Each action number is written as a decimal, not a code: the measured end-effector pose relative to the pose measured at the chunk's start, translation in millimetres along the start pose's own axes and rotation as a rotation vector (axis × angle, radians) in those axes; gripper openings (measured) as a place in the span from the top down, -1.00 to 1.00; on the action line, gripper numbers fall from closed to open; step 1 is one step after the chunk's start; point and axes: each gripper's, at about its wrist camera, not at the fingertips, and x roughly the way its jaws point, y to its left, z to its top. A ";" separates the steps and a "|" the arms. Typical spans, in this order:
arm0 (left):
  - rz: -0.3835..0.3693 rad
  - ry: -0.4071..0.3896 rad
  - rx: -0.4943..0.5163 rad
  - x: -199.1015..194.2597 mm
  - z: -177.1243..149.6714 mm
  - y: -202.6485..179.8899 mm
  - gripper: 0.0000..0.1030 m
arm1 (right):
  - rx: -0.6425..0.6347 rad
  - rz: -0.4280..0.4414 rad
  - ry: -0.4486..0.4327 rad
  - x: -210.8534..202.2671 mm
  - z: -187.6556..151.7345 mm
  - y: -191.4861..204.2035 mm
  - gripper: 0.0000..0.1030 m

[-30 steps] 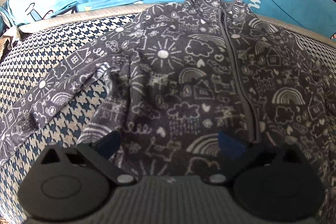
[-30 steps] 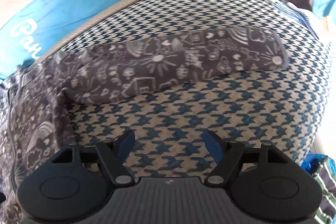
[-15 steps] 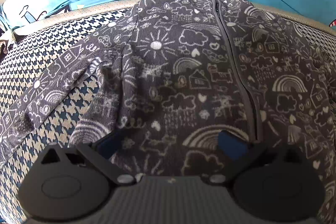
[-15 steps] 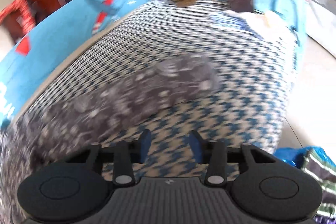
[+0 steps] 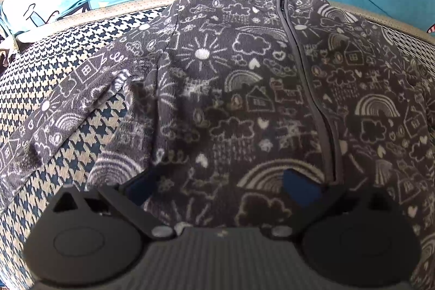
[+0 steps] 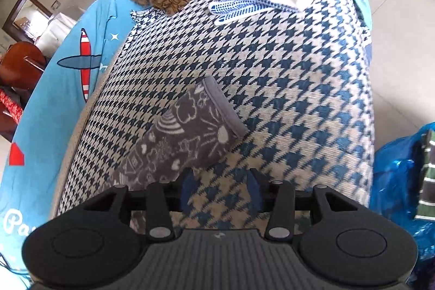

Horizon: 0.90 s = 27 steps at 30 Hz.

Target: Fold clothes

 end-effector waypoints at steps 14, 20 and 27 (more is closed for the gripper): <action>0.012 0.000 0.012 2.8 0.6 -0.1 -1.00 | -0.063 0.009 -0.085 31.6 11.4 24.7 -0.05; 0.017 -0.001 0.019 3.5 0.6 -0.8 -1.00 | -0.128 -0.010 -0.107 46.7 10.6 40.7 0.74; 0.015 0.002 0.013 4.1 2.5 0.1 -1.00 | -0.160 0.120 -0.121 38.8 4.0 62.8 0.80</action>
